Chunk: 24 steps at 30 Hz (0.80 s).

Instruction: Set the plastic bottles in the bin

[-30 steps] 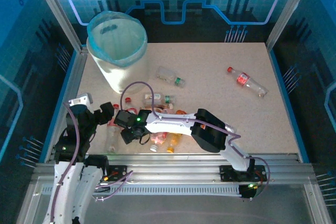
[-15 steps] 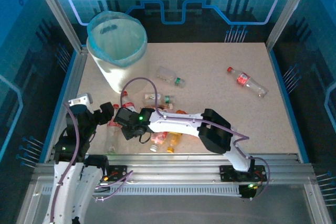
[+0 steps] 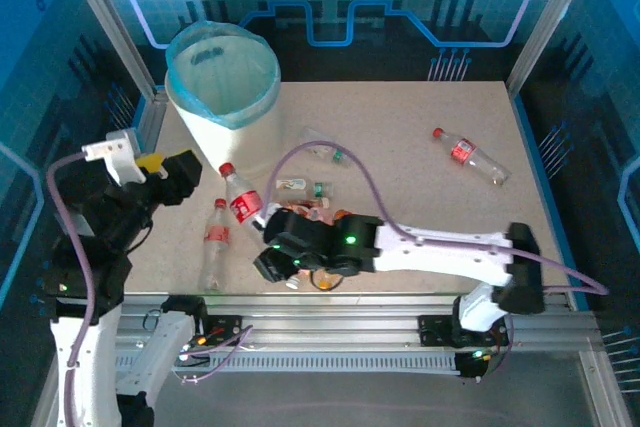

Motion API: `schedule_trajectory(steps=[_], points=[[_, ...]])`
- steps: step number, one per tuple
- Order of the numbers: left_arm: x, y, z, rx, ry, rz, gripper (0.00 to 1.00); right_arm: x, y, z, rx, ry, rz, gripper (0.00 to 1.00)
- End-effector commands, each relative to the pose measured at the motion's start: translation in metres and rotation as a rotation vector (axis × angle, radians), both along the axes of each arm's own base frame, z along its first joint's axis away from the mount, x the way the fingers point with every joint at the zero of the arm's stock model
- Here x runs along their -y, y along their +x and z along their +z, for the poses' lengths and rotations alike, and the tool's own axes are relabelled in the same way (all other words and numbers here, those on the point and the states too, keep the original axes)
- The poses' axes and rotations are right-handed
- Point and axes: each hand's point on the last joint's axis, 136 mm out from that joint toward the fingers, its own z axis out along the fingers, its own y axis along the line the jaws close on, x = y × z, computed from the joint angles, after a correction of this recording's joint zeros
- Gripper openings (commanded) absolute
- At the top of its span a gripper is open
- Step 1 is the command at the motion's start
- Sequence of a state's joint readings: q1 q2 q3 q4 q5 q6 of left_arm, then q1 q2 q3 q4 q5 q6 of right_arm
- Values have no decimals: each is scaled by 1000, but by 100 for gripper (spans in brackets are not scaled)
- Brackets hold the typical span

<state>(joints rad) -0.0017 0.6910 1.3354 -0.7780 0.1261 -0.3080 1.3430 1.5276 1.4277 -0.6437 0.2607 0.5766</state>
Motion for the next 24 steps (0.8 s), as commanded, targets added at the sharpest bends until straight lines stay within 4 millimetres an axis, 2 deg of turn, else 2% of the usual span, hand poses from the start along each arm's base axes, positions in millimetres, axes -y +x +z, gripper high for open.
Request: schedule_trajectory(steps=[1, 4, 7, 11, 14, 17, 21, 24], points=[[40, 2, 17, -53, -134, -223, 75, 38, 1, 30, 92, 32, 39, 48], [57, 11, 40, -44, -223, -325, 75, 73, 12, 57, 121, 85, 26, 48], [72, 23, 63, 3, -298, -407, 74, 98, 21, 83, 174, 135, 54, 50], [109, 34, 74, -24, -274, -541, 74, 122, 28, 104, 278, 107, 100, 50], [142, 37, 70, -74, -250, -649, 72, 129, 30, 116, 295, 128, 116, 50], [167, 40, 57, -117, -242, -718, 69, 128, 27, 123, 314, 162, 145, 50], [186, 38, 39, -162, -203, -771, 63, 126, 25, 123, 309, 178, 158, 50], [187, 42, 29, -187, -192, -748, 59, 125, 22, 120, 296, 189, 165, 50]])
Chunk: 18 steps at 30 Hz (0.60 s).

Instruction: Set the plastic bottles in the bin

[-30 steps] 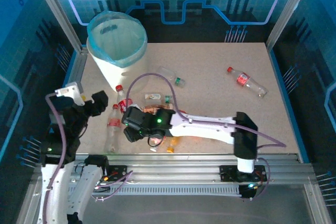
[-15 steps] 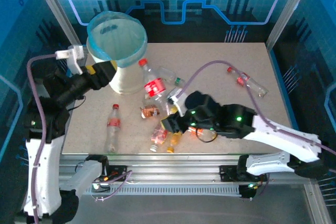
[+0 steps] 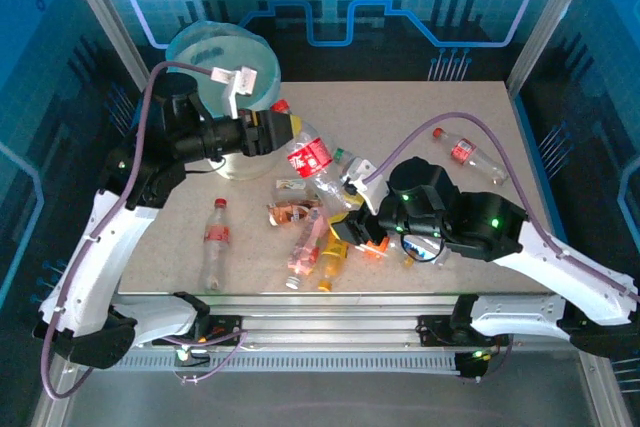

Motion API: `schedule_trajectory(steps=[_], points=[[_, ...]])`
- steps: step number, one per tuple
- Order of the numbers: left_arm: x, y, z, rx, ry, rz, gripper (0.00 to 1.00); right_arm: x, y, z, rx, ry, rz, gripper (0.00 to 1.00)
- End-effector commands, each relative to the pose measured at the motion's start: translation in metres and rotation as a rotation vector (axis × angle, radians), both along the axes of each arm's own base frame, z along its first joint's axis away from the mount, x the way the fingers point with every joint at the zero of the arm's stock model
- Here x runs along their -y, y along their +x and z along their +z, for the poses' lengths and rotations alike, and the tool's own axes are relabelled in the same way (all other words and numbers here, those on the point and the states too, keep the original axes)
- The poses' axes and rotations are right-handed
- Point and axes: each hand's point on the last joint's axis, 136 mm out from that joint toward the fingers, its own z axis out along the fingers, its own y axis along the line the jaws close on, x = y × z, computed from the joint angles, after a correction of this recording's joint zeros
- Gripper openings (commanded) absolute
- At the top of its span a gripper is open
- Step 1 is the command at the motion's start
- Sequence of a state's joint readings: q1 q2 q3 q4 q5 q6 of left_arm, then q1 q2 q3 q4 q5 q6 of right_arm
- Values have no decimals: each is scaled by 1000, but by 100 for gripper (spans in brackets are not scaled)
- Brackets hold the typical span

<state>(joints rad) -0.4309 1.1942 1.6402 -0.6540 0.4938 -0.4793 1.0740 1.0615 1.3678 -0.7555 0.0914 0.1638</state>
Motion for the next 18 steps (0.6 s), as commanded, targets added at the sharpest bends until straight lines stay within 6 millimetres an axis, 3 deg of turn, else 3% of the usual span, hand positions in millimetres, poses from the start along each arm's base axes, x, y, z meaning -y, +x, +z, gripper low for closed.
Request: schedule_trajectory(steps=[1, 11, 18], points=[[0, -2, -4, 13, 24, 6, 54, 0, -6, 2, 5, 22, 42, 50], [-11, 0, -5, 43, 54, 69, 40, -3, -10, -7, -29, 17, 57, 51], [-17, 4, -3, 80, 68, 108, 52, -8, -13, -8, -37, 11, 90, 51]])
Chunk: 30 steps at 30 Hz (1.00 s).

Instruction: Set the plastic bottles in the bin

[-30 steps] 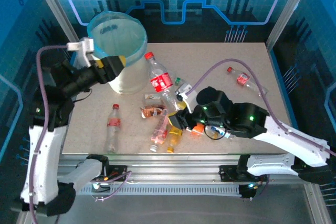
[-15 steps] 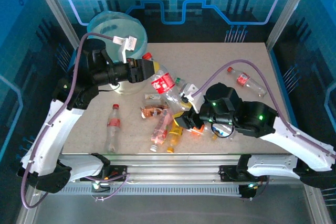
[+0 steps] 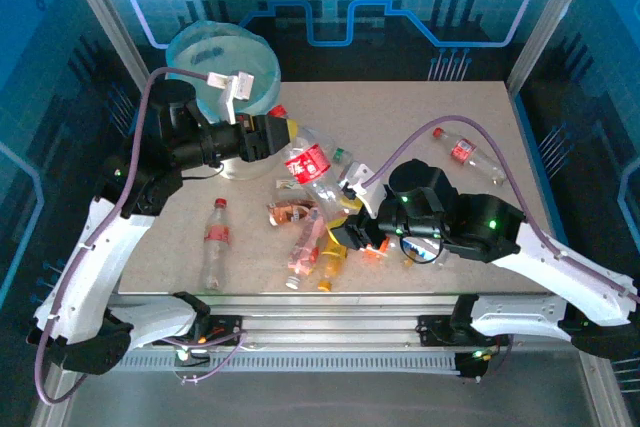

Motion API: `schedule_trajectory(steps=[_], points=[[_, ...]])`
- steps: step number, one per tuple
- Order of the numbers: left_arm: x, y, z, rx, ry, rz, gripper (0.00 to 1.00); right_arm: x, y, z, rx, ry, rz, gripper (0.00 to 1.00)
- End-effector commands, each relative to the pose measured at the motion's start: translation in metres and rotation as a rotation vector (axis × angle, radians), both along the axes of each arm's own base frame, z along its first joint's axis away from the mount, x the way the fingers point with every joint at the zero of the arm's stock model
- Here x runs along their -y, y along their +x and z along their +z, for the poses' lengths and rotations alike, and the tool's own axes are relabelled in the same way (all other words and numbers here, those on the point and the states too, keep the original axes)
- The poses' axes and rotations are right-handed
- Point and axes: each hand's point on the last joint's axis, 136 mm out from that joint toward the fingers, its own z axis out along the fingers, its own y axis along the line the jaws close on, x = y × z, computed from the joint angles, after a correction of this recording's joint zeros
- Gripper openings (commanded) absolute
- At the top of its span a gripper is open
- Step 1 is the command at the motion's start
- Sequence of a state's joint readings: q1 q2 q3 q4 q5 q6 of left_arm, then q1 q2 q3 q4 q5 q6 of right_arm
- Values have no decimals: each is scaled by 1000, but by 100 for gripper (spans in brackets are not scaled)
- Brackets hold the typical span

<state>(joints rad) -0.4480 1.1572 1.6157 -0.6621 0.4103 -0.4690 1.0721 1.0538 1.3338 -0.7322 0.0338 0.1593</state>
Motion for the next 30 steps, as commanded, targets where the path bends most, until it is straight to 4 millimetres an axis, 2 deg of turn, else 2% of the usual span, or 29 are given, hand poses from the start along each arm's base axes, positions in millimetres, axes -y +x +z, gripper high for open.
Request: schedule_trajectory(steps=[1, 3, 6, 13, 15, 18, 19, 20, 26, 30], points=[[-9, 7, -1, 58, 46, 52, 52, -3, -5, -1, -9, 0, 40, 51], [-11, 9, -3, 58, 53, 70, 50, -3, -3, -3, -7, -6, 35, 50], [-13, 11, -3, 62, 58, 82, 41, -5, -1, -7, -10, -13, 28, 51], [-17, 12, 1, 73, 61, 111, 3, -8, 6, -8, 1, -9, -2, 57], [-21, 14, 2, 76, 60, 138, 0, -7, 11, -5, 16, -13, -23, 66], [-30, 19, 10, 106, 60, 202, 0, -6, 19, 3, 52, -8, -54, 91], [-35, 22, 15, 126, 61, 233, 0, -6, 22, 7, 68, 2, -66, 99], [-42, 25, 23, 154, 69, 273, 0, -5, 25, 13, 86, 17, -83, 100], [-85, 44, 79, 364, 144, 510, 0, 3, 50, 40, 181, 74, -215, 100], [-126, 56, 117, 466, 141, 702, 0, 3, 65, 54, 207, 105, -266, 100]])
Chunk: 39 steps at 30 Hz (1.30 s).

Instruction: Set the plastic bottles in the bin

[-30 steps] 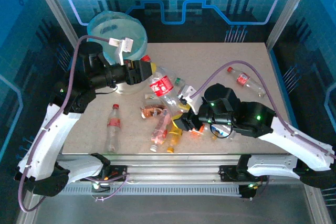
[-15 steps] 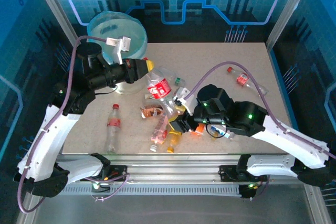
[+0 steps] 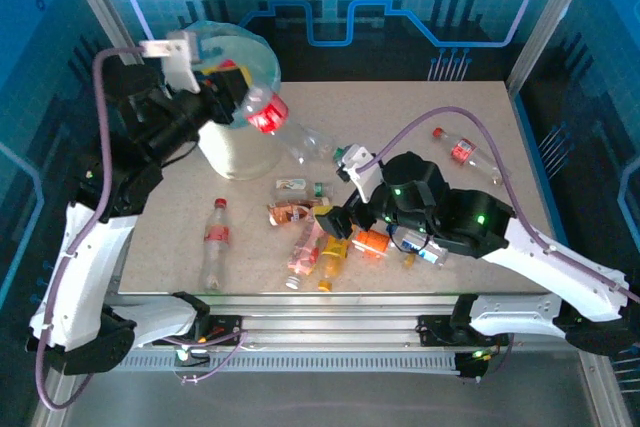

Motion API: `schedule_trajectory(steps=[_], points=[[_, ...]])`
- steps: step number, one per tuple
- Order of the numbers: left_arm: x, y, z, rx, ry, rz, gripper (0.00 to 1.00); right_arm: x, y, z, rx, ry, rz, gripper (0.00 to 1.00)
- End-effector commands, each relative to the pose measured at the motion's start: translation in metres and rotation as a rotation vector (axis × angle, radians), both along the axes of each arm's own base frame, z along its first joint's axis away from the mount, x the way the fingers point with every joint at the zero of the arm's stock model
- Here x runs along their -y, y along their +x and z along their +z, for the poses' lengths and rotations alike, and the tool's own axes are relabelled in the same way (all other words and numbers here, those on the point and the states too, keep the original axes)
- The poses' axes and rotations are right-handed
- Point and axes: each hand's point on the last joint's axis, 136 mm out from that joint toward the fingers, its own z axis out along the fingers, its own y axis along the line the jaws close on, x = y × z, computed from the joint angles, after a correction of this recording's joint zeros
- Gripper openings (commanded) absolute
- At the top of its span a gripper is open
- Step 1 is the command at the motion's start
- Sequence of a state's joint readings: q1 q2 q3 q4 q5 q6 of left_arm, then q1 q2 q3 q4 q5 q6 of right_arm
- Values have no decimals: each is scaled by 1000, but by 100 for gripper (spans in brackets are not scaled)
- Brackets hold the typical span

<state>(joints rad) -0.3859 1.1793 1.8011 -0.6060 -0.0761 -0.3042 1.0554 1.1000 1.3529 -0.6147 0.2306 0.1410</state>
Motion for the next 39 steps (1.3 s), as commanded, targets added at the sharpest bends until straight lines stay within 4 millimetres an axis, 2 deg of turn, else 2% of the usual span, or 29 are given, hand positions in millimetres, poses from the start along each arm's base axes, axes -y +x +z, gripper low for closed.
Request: schedule_trajectory(steps=[1, 5, 8, 11, 15, 17, 22, 25, 28, 34, 39], points=[[-49, 11, 46, 164, 15, 231, 0, 3, 23, 38, 77, 90, -90, 100], [-78, 25, 69, 232, 39, 352, 0, -7, 39, 61, 94, 122, -106, 100], [-93, 45, 74, 232, 127, 434, 0, -18, 55, 74, 98, 135, -116, 100], [-106, 71, 67, 201, 224, 508, 0, -34, 75, 81, 83, 151, -129, 100], [-119, 112, 48, 149, 310, 544, 0, -60, 104, 79, 30, 146, -133, 100], [-123, 135, 34, 114, 340, 547, 0, -72, 117, 77, 2, 145, -135, 100], [-126, 189, -15, 21, 380, 525, 0, -111, 136, 46, -117, 120, -99, 100], [-125, 220, -56, -52, 411, 486, 0, -125, 138, 27, -184, 106, -77, 100], [-125, 242, -99, -143, 432, 458, 0, -130, 138, 12, -229, 88, -74, 100], [-124, 263, -165, -221, 459, 435, 0, -124, 141, -8, -252, 42, -106, 100], [-130, 268, -204, -272, 463, 441, 6, -116, 142, -19, -274, 28, -132, 100]])
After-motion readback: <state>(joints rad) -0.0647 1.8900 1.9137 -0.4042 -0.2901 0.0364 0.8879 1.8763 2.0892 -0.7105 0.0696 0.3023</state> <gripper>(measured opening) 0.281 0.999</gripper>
